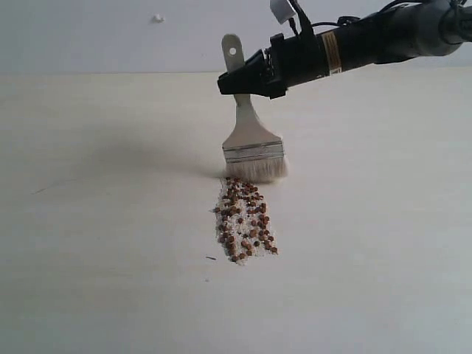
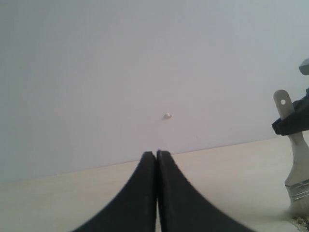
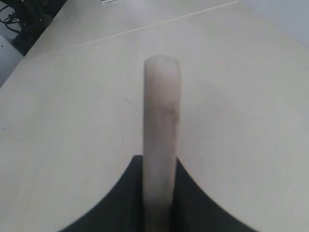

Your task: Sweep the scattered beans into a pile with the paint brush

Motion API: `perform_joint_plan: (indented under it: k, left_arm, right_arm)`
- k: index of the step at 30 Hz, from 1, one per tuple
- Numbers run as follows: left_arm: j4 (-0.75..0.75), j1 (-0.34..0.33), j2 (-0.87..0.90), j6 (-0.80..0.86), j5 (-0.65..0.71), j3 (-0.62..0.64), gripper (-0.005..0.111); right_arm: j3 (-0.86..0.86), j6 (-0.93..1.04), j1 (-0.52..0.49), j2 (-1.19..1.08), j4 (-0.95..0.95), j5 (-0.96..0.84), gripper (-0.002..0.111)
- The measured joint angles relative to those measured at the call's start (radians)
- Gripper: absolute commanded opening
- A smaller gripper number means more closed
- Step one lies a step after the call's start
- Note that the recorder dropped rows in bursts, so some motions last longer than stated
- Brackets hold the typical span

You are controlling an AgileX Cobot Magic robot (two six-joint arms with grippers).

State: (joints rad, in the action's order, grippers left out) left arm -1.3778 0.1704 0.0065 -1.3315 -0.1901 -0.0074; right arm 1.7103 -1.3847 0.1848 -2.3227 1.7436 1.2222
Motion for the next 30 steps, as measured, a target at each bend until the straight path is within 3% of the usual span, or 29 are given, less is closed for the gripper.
perform_joint_plan:
  k: [9,12,16,22,30]
  left_arm:
    - [0.000,0.000,0.000,0.000,0.000,0.000,0.000]
    - [0.000,0.000,0.000,0.000,0.000,0.000,0.000]
    - [0.000,0.000,0.000,0.000,0.000,0.000,0.000]
    - [0.000,0.000,0.000,0.000,0.000,0.000,0.000]
    - [0.000,0.000,0.000,0.000,-0.002,0.000,0.000]
  right_arm:
    - [0.000,0.223,0.000,0.019,-0.072,-0.002,0.000]
    - [0.002,0.268,0.000,0.010,-0.221,-0.002,0.000]
    - [0.052,0.214,-0.017,-0.037,-0.270,0.000,0.000]
    - [0.169,0.029,-0.024,-0.092,-0.041,-0.006,0.000]
    - [0.175,0.046,0.005,-0.131,-0.107,-0.006,0.000]
